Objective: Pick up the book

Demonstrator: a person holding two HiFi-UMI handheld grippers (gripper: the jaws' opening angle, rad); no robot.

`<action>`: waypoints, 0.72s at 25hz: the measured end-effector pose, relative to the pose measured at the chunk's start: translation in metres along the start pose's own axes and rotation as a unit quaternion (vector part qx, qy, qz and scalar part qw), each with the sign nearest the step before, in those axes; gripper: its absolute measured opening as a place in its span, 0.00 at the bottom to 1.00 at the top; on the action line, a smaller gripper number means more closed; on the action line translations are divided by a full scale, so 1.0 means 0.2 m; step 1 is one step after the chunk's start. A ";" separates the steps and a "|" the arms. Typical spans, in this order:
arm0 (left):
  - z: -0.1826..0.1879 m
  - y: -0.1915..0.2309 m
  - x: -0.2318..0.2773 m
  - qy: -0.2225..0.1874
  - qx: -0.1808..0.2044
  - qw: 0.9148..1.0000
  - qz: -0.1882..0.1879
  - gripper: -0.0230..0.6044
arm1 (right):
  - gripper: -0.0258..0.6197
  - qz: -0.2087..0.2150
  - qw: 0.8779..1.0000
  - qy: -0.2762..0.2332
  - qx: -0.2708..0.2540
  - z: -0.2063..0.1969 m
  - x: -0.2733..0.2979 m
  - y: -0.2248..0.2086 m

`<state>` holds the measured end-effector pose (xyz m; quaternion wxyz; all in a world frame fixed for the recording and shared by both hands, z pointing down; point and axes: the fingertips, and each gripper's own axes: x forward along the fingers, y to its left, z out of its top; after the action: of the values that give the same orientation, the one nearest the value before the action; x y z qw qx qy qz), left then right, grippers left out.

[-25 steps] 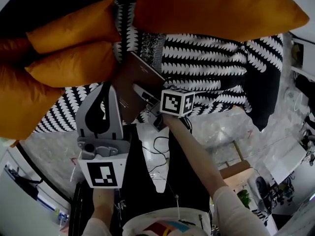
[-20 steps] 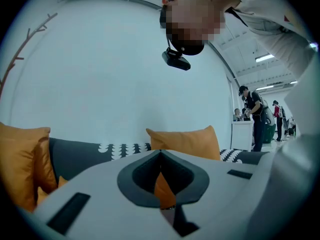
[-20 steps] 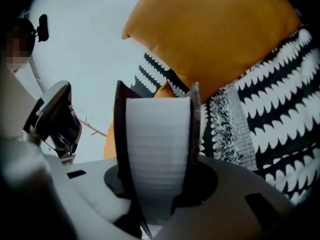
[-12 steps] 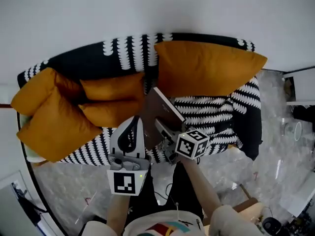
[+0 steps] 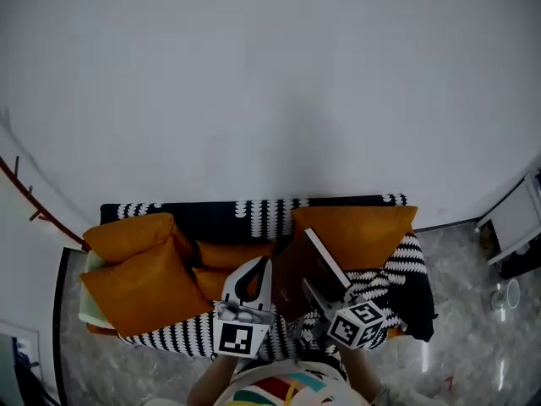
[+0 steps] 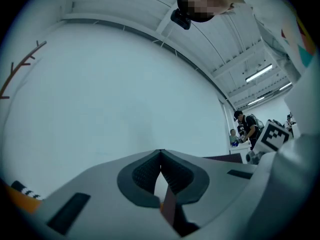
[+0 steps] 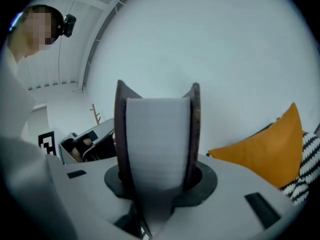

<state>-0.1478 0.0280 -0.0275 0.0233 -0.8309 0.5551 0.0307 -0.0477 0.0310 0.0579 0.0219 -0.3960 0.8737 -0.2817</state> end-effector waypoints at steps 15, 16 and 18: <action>0.20 -0.02 0.06 -0.040 0.009 0.998 0.050 0.04 | 0.28 0.015 0.994 -0.055 -0.096 0.33 -0.19 0.08; 0.21 -0.05 0.08 -0.040 0.014 0.998 0.047 0.04 | 0.28 0.014 0.994 -0.057 -0.096 0.35 -0.19 0.06; 0.23 -0.09 0.11 -0.043 0.016 0.998 0.042 0.04 | 0.28 0.012 0.994 -0.060 -0.096 0.38 -0.21 0.03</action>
<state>-0.1238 0.0175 -0.0745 0.0595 -0.8043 0.5883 0.0588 -0.0037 0.0278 -0.0163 0.0399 -0.4016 0.8986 -0.1720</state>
